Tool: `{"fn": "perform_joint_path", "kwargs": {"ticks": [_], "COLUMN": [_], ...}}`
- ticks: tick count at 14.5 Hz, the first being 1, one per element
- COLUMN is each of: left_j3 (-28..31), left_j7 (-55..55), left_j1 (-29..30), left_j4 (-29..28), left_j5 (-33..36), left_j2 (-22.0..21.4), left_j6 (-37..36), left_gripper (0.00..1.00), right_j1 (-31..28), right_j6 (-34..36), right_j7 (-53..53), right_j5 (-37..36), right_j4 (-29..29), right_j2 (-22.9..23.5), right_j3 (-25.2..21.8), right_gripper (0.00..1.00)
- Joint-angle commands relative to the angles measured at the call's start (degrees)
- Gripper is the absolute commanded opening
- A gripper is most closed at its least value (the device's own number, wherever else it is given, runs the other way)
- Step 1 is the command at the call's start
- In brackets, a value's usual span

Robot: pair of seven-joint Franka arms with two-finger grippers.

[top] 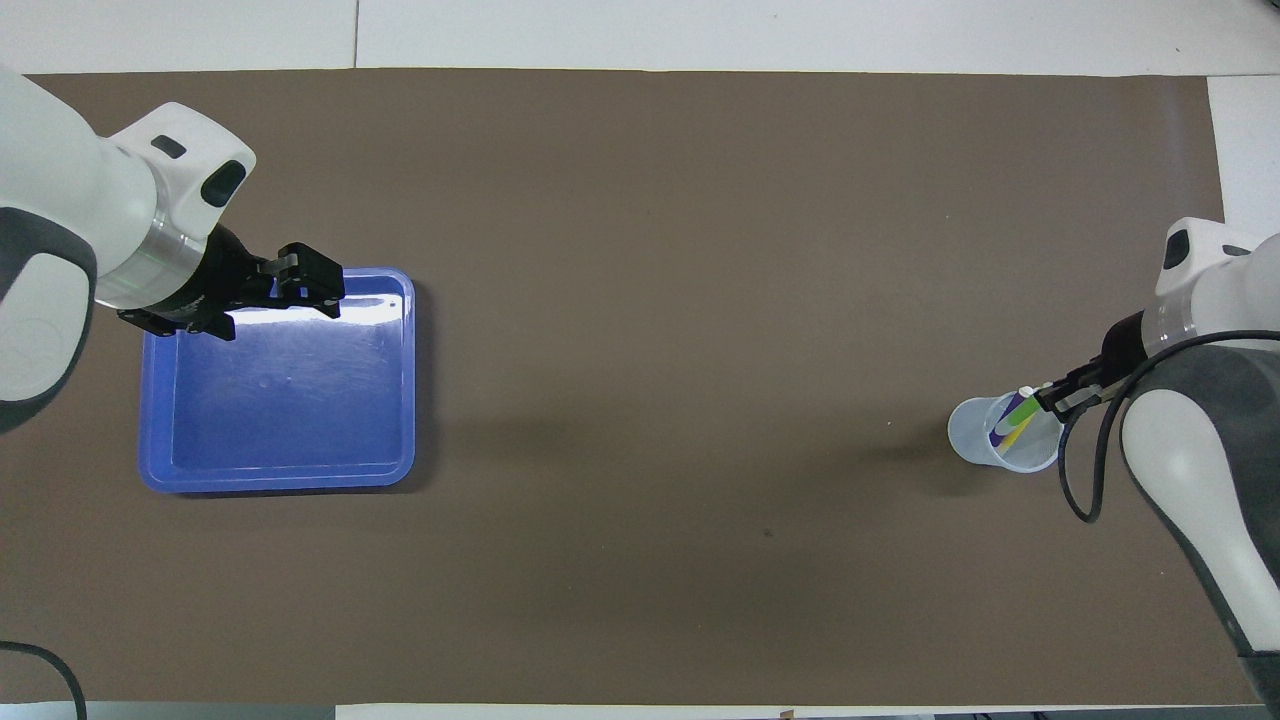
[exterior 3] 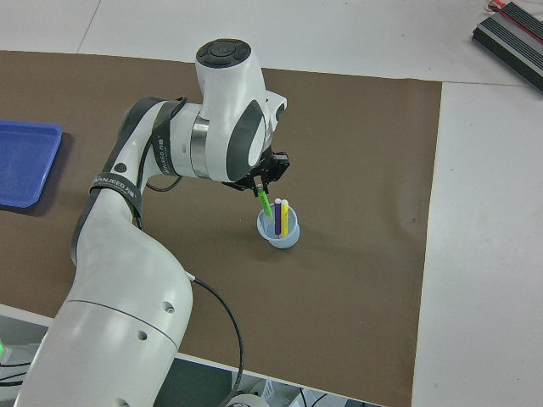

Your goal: Transfer and insert pens with both arms

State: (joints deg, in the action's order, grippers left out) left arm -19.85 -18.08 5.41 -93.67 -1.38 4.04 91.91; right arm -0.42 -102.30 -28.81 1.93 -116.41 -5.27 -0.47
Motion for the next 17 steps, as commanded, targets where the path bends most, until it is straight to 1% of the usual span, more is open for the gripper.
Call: {"fn": "perform_joint_path", "kwargs": {"ticks": [1,4,7,8,9,11,13,15,17], "left_j3": [5.0,5.1,5.9,6.0,6.2,8.2,9.4,9.8,9.7], "left_j7": [5.9,7.6,9.4,10.4,11.7,14.7,15.0,14.6,14.6], "left_j1": [-3.8,-3.8,-3.8,-3.7,-3.7,-4.5,-5.6,-7.1,-6.8], "left_j4": [0.2,0.4,0.8,0.8,0.6,0.1,0.2,1.0,1.1], "left_j5": [1.1,1.1,1.1,1.0,1.0,1.0,0.8,0.9,0.6], "left_j2": [-1.8,-2.4,-3.0,-3.8,-4.6,-5.8,-5.6,-5.3,-5.4], "left_j6": [-3.0,-4.7,-7.3,-7.8,-8.7,-9.6,-8.6,-9.0,-9.3], "left_gripper": [1.00,1.00,1.00,1.00,1.00,1.00,1.00,1.00,1.00], "right_j1": [-1.1,-1.2,-1.2,-1.4,-1.5,-1.4,-1.4,-2.6,-3.7], "right_j6": [-0.6,3.2,14.6,18.0,19.7,20.1,20.6,20.7,20.5], "right_j7": [-0.5,3.1,10.1,12.2,13.2,13.3,14.7,17.6,17.7], "right_j5": [-0.9,-0.6,-1.0,-1.1,-1.6,-4.0,-5.4,-5.4,-5.1], "right_j4": [-0.2,7.2,19.5,22.8,24.7,26.2,25.8,25.3,24.8], "right_j2": [-0.5,-0.5,0.6,1.1,1.9,2.7,2.7,2.5,2.5], "right_j3": [0.7,0.6,0.6,0.6,0.4,0.5,0.5,0.4,0.5], "right_gripper": [1.00,1.00,1.00,1.00,1.00,1.00,1.00,1.00,1.00]}}
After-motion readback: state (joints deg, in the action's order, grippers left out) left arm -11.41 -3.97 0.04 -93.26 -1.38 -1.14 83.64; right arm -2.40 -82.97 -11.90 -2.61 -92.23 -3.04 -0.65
